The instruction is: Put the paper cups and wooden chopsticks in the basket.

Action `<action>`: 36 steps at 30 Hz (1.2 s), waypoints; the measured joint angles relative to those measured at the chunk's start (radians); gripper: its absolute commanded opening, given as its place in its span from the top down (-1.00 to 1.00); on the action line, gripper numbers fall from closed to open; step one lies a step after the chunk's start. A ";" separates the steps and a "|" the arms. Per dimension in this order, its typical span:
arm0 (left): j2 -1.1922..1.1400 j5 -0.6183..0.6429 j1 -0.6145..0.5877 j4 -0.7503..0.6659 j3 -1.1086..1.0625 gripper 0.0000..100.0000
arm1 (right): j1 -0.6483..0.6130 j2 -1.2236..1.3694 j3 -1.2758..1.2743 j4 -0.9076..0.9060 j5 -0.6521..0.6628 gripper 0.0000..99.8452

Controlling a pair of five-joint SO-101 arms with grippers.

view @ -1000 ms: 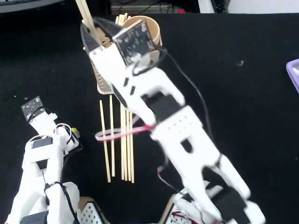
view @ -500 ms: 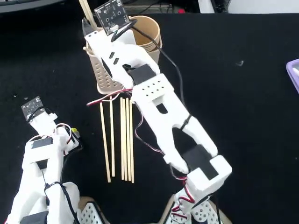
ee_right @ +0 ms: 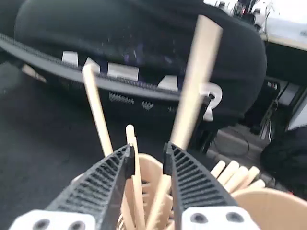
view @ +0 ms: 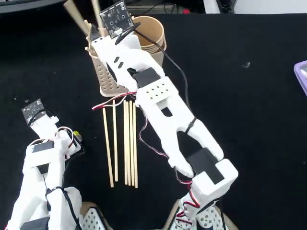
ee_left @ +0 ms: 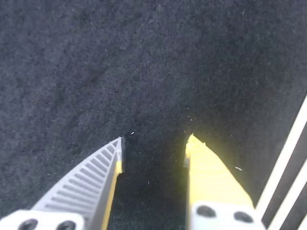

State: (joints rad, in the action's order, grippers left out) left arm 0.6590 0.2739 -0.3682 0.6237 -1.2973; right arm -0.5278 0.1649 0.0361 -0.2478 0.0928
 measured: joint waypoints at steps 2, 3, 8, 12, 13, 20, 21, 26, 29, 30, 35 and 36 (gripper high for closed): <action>0.000 0.000 0.000 0.000 0.000 0.58 | 0.000 -0.043 0.000 -0.044 0.000 0.78; 0.000 0.000 0.000 0.000 0.000 0.58 | 0.000 -0.077 0.000 -0.074 0.000 0.78; 0.000 0.000 0.000 0.000 0.000 0.58 | -0.002 -0.287 0.000 -0.374 0.000 0.78; 0.000 0.000 0.000 0.000 0.000 0.58 | -0.029 -0.433 -0.040 -0.706 0.003 0.78; 0.000 0.000 0.000 0.000 0.000 0.58 | -0.041 -0.459 -0.069 -0.770 0.003 0.77; 0.000 0.000 0.000 0.000 0.000 0.58 | -0.061 -0.563 -0.512 -0.695 0.000 0.77; 0.000 0.000 0.000 0.000 0.000 0.58 | -0.061 -0.571 -0.591 -0.640 0.000 0.75; 0.000 0.000 0.000 0.000 0.000 0.58 | -0.061 -0.572 -0.833 -0.457 -0.017 0.52; 0.000 0.000 0.000 0.000 0.000 0.58 | -0.061 -0.559 -0.822 -0.497 -0.114 0.52; 0.000 0.000 0.000 0.000 0.000 0.58 | -0.061 -0.539 -0.801 -0.526 -0.143 0.52; 0.000 0.000 0.000 0.000 0.000 0.58 | -0.061 -0.356 -0.600 -0.703 -0.229 0.52; 0.000 0.000 0.000 0.000 0.000 0.58 | -0.061 -0.315 -0.554 -0.733 -0.244 0.52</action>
State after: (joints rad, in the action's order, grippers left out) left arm 0.6590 0.2739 -0.3682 0.6237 -1.2973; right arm -0.5892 -0.1496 -0.5178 -0.9812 -0.1511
